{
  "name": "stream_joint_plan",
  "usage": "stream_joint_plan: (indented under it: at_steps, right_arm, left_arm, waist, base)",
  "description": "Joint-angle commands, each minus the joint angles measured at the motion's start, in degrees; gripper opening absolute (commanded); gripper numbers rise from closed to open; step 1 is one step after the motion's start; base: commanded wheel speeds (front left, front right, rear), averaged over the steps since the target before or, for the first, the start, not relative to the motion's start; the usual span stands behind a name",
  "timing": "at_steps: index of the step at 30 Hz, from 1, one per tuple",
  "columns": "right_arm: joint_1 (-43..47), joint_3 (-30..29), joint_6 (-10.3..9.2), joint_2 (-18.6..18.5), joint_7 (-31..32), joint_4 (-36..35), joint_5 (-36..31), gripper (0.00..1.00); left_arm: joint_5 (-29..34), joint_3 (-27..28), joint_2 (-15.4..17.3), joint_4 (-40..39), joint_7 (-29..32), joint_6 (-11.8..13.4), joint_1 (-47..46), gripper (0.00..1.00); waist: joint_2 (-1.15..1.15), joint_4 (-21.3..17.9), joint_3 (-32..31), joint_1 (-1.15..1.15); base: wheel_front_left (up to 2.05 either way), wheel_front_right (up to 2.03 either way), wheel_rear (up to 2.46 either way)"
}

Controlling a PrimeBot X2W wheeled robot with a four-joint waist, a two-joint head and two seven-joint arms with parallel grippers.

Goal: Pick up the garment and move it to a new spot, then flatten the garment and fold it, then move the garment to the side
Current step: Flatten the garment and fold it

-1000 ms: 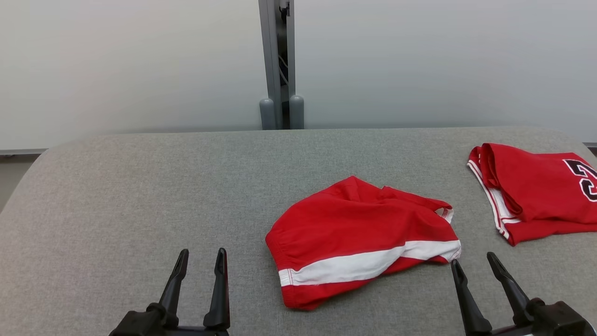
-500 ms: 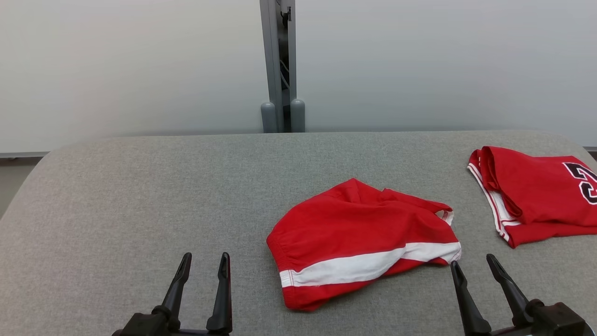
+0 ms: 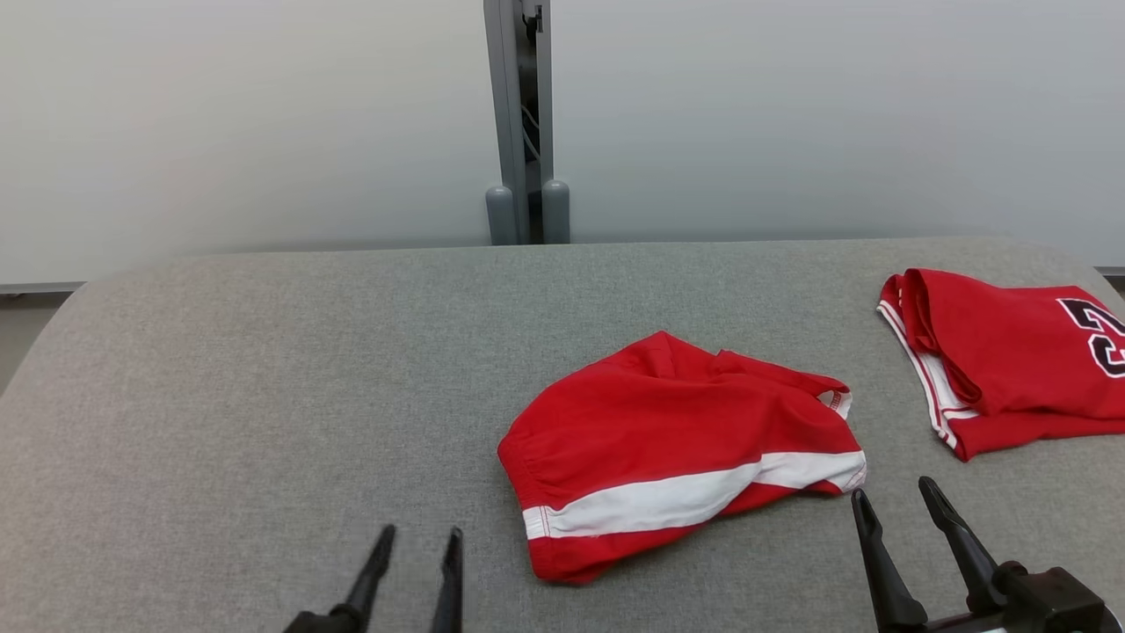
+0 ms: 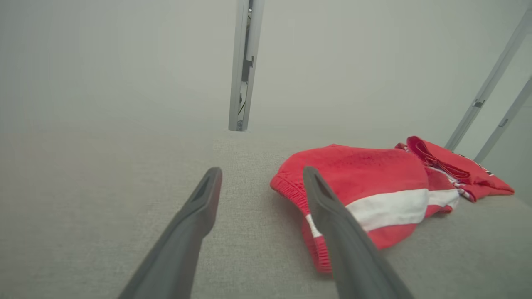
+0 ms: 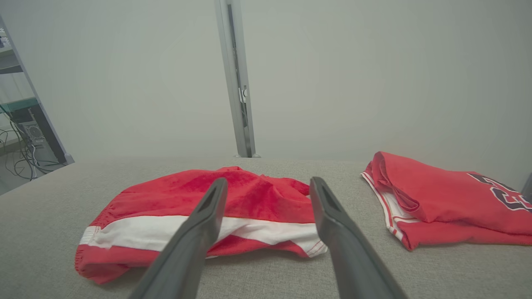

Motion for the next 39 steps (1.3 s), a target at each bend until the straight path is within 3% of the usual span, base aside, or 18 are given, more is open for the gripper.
stream_joint_plan:
  at_steps: [1,7,14,22,23,25,26,27,29,36,39]
  right_arm:
    - [-0.6,-0.2,0.01,-0.2,-0.3,0.3,0.4,1.0]
    - [-1.5,0.7,0.01,-0.6,-0.3,0.8,0.8,1.0]
    - [-3.3,1.9,0.01,-1.6,-0.3,1.7,1.4,1.0]
    - [-4.8,2.3,0.01,-1.8,-0.3,2.0,1.7,1.0]
    - [-4.9,2.3,0.01,-1.8,-0.3,2.0,1.7,1.0]
    - [-5.0,2.1,0.01,-1.8,-0.3,1.9,1.7,1.0]
    - [-5.0,2.0,0.01,-1.8,-0.3,1.8,1.7,1.0]
    - [-5.1,1.9,0.01,-1.8,-0.3,1.7,1.7,1.0]
    - [-5.0,1.7,0.01,-1.9,-0.3,1.6,1.7,1.0]
    - [-5.8,1.5,0.01,-1.8,-0.3,2.4,2.0,1.0]
    - [-7.5,2.1,0.01,-1.5,-0.3,8.3,6.0,1.0]
  left_arm:
    - [-1.0,-0.6,0.2,1.1,0.0,-1.1,-0.7,1.0]
    - [-5.2,-5.5,0.2,10.1,0.0,-5.8,-5.5,1.0]
    - [-12.6,-11.2,0.2,19.4,2.5,-4.8,-14.1,1.0]
    - [-16.2,-13.6,0.2,23.6,5.5,-3.7,-19.0,1.0]
    - [-16.3,-13.8,0.2,23.9,5.9,-3.8,-19.2,0.97]
    - [-17.2,-13.8,0.2,24.0,7.0,-3.9,-19.2,0.73]
    - [-17.3,-13.9,0.2,23.9,7.5,-3.9,-19.2,0.66]
    - [-17.6,-14.0,0.2,23.6,7.8,-4.1,-19.1,0.48]
    - [-17.6,-14.3,0.4,23.2,8.6,-3.9,-18.7,0.0]
    - [-17.4,-14.2,2.1,19.4,9.5,-2.8,-17.5,0.0]
    - [-15.1,-14.2,4.9,15.5,7.5,-1.8,-16.6,0.0]
  waist:
    - [0.0,-0.1,0.3,0.0]
    - [0.0,-0.9,2.0,0.0]
    - [0.0,-2.4,5.4,0.0]
    - [0.0,-4.0,7.0,0.0]
    - [0.0,-4.2,7.2,0.0]
    - [0.0,-4.5,7.4,0.0]
    - [0.0,-4.6,7.5,0.0]
    - [0.0,-4.7,7.6,0.0]
    - [0.0,-4.7,7.8,0.0]
    - [0.0,-3.7,8.4,0.0]
    - [0.0,-2.3,8.9,0.0]
  base:
    - [0.0,0.0,0.0]
    - [0.0,0.0,0.0]
    - [0.0,0.0,0.0]
    - [0.0,0.0,0.0]
    - [0.0,0.0,0.0]
    - [0.0,0.0,0.0]
    - [0.0,0.0,0.0]
    - [0.0,0.0,0.0]
    - [0.0,0.0,0.0]
    - [0.0,0.0,0.0]
    - [0.0,0.0,0.0]
